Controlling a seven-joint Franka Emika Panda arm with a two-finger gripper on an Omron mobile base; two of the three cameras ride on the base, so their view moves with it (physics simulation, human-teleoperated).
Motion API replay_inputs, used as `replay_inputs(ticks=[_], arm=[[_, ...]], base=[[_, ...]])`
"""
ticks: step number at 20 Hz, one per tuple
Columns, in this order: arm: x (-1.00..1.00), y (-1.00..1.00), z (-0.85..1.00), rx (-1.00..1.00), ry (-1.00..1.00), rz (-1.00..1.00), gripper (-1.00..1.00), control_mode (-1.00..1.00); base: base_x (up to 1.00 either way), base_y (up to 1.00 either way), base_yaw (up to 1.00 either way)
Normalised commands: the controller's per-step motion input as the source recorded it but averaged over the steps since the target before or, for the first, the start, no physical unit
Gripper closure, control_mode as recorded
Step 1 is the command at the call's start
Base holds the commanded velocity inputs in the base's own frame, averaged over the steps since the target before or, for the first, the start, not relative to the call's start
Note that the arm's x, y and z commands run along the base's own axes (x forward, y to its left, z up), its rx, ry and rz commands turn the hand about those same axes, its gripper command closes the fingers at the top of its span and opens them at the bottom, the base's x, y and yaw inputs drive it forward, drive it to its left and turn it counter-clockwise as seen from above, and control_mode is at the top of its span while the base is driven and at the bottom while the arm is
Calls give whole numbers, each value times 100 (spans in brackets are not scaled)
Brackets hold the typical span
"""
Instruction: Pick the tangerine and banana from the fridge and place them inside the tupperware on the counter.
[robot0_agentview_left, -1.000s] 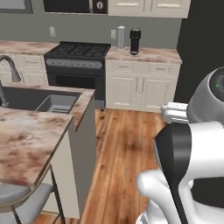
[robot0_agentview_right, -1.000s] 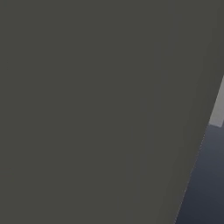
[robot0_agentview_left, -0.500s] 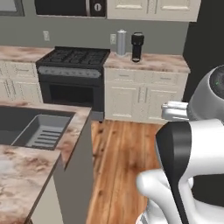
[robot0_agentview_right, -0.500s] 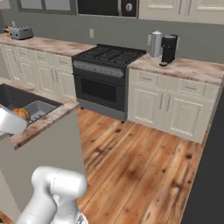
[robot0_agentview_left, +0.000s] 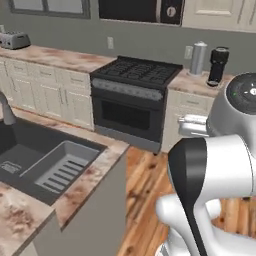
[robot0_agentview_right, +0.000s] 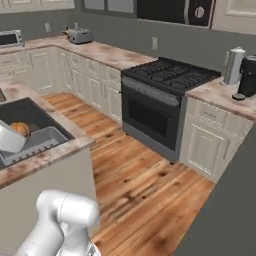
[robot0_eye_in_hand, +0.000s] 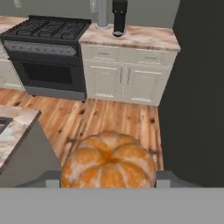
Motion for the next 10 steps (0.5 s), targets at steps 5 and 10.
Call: replay_inputs(ticks=[5, 10], arm=[[0, 0, 0, 0, 0, 0, 100, 100], [0, 0, 0, 0, 0, 0, 100, 100]], base=[[95, -59, 77], [81, -71, 78]])
